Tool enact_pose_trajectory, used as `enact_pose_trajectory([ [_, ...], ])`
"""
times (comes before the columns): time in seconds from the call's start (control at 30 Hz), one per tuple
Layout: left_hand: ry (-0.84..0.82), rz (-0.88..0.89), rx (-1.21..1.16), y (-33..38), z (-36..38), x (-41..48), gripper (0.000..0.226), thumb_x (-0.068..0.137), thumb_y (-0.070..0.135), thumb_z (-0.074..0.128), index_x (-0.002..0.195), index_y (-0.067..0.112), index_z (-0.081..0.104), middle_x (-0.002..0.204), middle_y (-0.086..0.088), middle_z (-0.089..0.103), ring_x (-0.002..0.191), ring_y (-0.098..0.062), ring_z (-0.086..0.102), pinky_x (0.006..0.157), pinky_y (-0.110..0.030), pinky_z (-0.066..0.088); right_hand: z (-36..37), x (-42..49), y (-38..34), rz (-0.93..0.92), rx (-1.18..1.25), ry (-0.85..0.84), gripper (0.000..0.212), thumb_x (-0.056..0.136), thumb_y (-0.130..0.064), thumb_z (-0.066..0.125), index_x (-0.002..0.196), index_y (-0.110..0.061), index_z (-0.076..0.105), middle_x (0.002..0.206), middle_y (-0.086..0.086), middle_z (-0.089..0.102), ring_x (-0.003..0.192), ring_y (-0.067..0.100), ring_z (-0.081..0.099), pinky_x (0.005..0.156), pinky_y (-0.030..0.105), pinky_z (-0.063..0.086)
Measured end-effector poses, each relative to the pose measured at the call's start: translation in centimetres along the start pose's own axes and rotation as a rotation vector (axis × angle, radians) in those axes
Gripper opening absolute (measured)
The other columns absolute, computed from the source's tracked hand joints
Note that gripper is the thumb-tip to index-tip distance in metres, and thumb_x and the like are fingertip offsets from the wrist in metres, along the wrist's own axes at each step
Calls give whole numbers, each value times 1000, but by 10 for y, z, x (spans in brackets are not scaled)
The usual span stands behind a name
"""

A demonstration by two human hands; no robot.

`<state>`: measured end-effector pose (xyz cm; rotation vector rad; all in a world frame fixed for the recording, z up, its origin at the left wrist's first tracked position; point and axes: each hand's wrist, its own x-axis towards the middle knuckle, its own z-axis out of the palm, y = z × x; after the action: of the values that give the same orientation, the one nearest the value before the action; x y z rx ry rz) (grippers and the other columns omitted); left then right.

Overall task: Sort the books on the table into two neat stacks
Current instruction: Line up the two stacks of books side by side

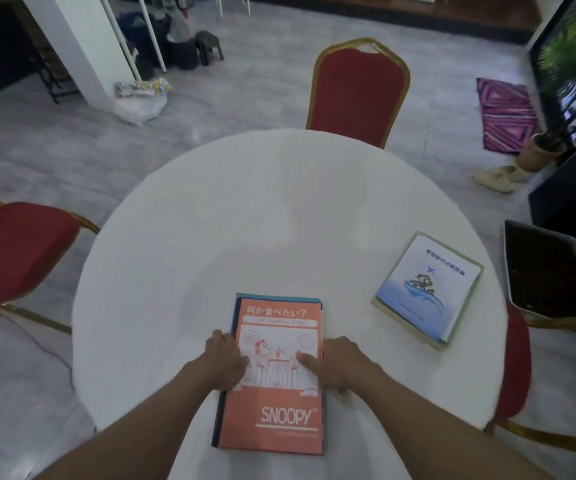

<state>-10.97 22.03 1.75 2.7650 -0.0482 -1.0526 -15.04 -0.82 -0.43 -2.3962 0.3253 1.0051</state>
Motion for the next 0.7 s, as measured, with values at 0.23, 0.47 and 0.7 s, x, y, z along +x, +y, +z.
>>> enact_pose_trajectory([
  [0.23,140,91,21,7,-6,7,77,89,40,55,146,6,15,140,-11,32,127,-24,39,102,-35,45,-3,0,8,-1,-46,111,75,82,-83,39,109,-19,65,109,4,72,90,21,67,79,36,55],
  [0.47,209,240,36,77,-32,23,74,92,34,51,150,5,15,148,-13,28,135,-30,32,109,-43,39,-43,-13,41,16,148,503,50,91,-69,46,99,-21,60,99,-3,59,94,20,60,75,33,43],
  [0.7,96,365,15,169,-34,52,61,96,34,48,142,-1,29,142,-21,33,132,-37,34,108,-45,35,-90,-13,104,147,481,847,32,93,-42,63,109,-14,63,111,5,59,112,25,55,93,36,43],
])
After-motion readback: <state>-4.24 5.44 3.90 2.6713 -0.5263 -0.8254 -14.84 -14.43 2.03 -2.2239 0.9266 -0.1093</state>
